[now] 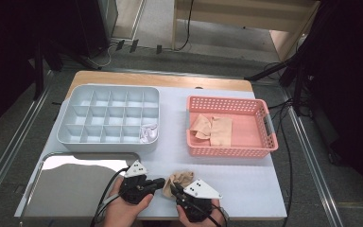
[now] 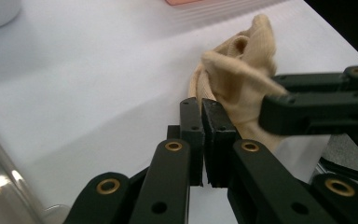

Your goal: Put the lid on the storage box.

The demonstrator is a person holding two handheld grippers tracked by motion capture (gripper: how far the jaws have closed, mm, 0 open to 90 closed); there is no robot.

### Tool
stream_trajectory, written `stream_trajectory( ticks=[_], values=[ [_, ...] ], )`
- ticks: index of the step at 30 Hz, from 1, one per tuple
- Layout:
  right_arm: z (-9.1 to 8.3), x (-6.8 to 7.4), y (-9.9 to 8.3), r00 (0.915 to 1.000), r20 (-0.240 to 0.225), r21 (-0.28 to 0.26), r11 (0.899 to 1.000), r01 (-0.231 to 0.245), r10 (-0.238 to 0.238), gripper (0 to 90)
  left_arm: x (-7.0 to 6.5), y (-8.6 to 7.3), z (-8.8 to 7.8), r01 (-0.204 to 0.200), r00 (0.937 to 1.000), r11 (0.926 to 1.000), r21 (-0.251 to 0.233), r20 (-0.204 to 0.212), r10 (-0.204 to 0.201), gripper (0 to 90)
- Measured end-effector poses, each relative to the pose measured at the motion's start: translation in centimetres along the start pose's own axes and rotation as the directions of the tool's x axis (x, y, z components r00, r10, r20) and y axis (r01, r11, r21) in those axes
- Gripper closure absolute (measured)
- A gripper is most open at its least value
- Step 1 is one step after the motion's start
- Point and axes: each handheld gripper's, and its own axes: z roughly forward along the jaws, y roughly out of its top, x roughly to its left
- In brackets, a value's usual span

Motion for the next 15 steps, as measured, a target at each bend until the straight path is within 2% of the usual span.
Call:
stream_trajectory(
  ticks=[2, 4, 6, 9, 12, 15],
  values=[
    [0.4, 0.1, -0.1, 0.9998, -0.019, 0.018, 1.000, 0.011, -0.011, 82.6, -0.1, 0.0, 0.2, -0.001, 1.0000, 1.0000, 0.000, -0.003, 0.001, 89.0],
    [0.7, 0.0, -0.3, 0.9981, -0.060, 0.042, 0.999, 0.016, -0.014, 75.4, -0.1, -0.1, 0.1, -0.001, 0.9999, 1.0000, 0.001, -0.012, 0.001, 88.5],
    [0.5, 0.1, -0.4, 0.9966, -0.082, 0.033, 0.999, 0.012, -0.009, 66.7, 0.0, 0.0, -0.2, 0.005, 0.9999, 0.9999, -0.010, -0.013, -0.006, 87.4],
    [-0.5, 0.0, -0.2, 0.9937, -0.112, -0.002, 1.000, -0.002, 0.001, 61.3, 0.6, 0.0, -1.0, 0.018, 0.9996, 0.9992, -0.034, -0.020, -0.019, 86.1],
    [-1.6, -0.3, -0.1, 0.9939, -0.110, -0.034, 0.999, -0.011, 0.007, 62.3, 1.1, 0.0, -1.9, 0.032, 0.9993, 0.9981, -0.054, -0.018, -0.033, 85.9],
    [-2.1, -0.8, -0.1, 0.9968, -0.074, -0.051, 0.998, -0.035, 0.032, 65.2, 1.0, -0.1, -2.6, 0.041, 0.9989, 0.9961, -0.078, 0.028, -0.039, 84.9]
  ],
)
